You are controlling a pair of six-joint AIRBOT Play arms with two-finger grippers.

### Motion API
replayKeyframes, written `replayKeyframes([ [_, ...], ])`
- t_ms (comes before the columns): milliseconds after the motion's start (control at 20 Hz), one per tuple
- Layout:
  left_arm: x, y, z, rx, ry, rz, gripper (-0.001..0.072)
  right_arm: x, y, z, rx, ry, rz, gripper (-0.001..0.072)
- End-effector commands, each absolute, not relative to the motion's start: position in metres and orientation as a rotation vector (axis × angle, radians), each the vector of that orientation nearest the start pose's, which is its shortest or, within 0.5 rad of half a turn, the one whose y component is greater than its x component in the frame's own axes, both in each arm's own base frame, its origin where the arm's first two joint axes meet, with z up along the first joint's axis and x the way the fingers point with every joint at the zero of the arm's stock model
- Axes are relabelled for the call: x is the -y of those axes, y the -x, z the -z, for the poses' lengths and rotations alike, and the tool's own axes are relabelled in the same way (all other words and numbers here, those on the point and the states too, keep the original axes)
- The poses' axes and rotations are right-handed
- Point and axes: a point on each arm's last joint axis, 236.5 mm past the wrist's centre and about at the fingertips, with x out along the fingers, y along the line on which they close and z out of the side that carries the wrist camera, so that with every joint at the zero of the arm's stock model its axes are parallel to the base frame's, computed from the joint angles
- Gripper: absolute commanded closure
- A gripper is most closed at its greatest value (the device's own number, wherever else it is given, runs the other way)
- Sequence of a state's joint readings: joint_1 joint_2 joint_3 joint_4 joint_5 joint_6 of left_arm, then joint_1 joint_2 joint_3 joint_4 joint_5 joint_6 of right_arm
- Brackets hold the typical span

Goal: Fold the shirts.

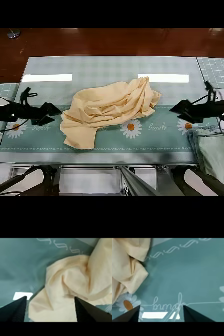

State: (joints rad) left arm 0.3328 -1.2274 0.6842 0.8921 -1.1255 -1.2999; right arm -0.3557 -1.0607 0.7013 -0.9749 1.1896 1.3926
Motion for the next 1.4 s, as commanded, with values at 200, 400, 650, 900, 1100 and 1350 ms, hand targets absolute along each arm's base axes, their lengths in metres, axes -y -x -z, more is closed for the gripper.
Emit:
replayKeyframes([
  [200,0.105,-0.291,0.096,-1.472,0.658,0.320,0.0676,-0.073,-0.280,0.067,-1.369,-0.766,-0.171,0.0097],
  [400,0.106,-0.300,0.087,-1.442,0.625,0.362,0.0684,-0.081,-0.288,0.072,-1.374,-0.856,-0.171,0.0097],
  [650,0.108,-0.304,0.084,-1.429,0.644,0.365,0.0684,-0.089,-0.314,0.076,-1.367,-0.959,-0.195,0.0097],
  [900,0.112,-0.311,0.080,-1.401,0.681,0.365,0.0684,-0.118,-0.325,0.092,-1.438,-0.917,-0.219,0.0097],
  [1100,0.111,-0.330,0.061,-1.349,0.663,0.385,0.0684,-0.138,-0.336,0.090,-1.458,-0.847,-0.275,0.0617],
  [1350,0.112,-0.406,-0.052,-1.094,0.652,0.482,0.0684,-0.124,-0.406,-0.004,-1.277,-0.655,-0.368,0.0687],
])
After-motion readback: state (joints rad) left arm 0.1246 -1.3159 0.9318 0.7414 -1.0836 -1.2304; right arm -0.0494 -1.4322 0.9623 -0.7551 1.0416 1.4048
